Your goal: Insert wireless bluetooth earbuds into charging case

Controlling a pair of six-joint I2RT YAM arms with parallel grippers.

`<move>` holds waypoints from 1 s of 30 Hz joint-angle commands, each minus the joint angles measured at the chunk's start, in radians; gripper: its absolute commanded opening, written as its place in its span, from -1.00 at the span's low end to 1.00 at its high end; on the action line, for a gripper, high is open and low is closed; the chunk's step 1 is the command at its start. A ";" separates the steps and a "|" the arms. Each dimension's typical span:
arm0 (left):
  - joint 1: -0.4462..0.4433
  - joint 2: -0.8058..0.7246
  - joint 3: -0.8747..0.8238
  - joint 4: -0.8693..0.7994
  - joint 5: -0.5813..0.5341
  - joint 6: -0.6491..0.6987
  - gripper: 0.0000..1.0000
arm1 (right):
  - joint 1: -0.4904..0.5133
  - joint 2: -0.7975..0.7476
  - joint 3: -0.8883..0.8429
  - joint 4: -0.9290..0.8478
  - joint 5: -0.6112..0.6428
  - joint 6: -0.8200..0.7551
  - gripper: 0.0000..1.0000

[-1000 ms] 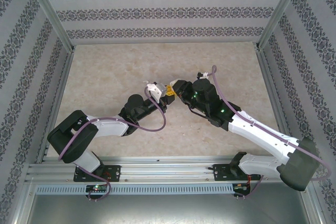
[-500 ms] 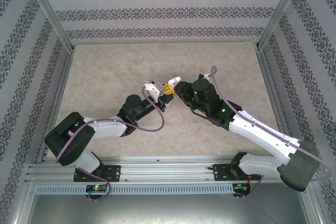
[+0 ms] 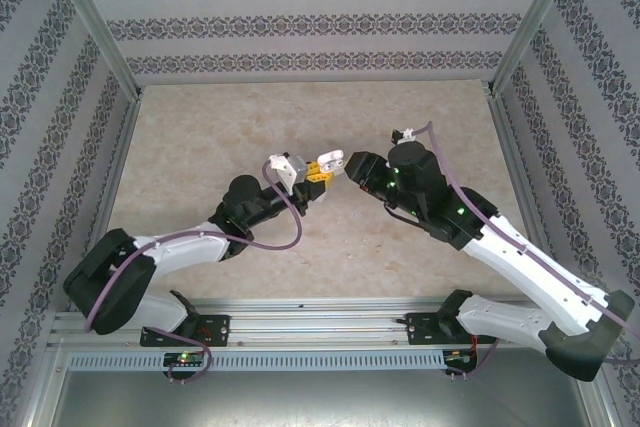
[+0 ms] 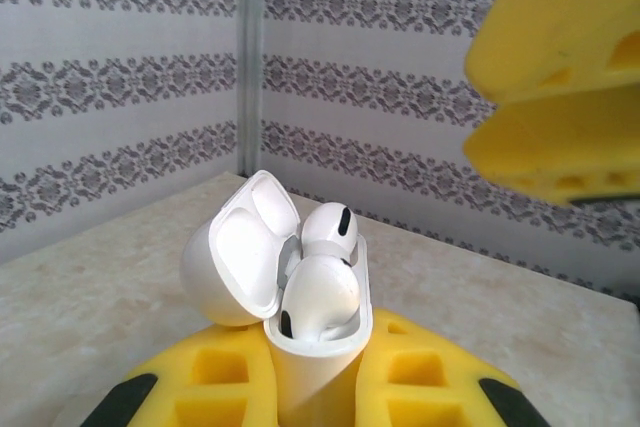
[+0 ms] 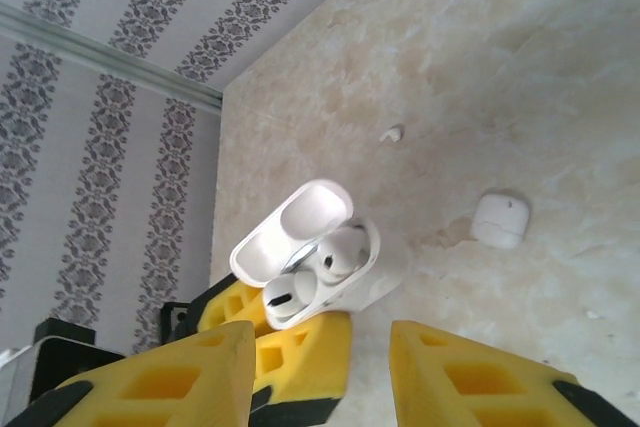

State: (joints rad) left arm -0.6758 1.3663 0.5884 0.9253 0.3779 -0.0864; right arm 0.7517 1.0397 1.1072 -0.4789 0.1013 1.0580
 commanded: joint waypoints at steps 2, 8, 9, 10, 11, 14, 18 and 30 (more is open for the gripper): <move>0.018 -0.094 0.040 -0.245 0.135 0.023 -1.00 | -0.083 0.043 0.109 -0.174 -0.137 -0.174 -0.18; 0.018 -0.171 0.076 -0.442 0.219 0.104 -1.00 | -0.274 0.091 0.107 -0.173 -0.448 -0.246 -0.13; 0.018 -0.177 0.074 -0.441 0.226 0.107 -1.00 | -0.305 0.094 0.098 -0.157 -0.493 -0.247 -0.12; 0.018 -0.185 0.071 -0.438 0.240 0.110 -1.00 | -0.340 0.101 0.088 -0.136 -0.553 -0.247 -0.11; 0.017 -0.189 0.071 -0.445 0.262 0.123 -1.00 | -0.373 0.109 0.079 -0.115 -0.617 -0.247 -0.11; 0.018 -0.195 0.088 -0.492 0.309 0.165 -1.00 | -0.439 0.139 0.063 -0.074 -0.755 -0.243 -0.11; 0.018 -0.191 0.105 -0.496 0.353 0.144 -1.00 | -0.451 0.199 0.075 -0.069 -0.846 -0.277 -0.12; 0.018 -0.087 0.148 -0.395 0.378 0.082 -1.00 | -0.393 0.311 0.056 0.095 -0.927 -0.211 -0.15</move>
State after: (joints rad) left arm -0.6655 1.2648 0.6949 0.4633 0.7303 0.0174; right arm 0.3389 1.3350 1.1687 -0.4511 -0.7776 0.8227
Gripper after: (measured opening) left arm 0.147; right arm 0.425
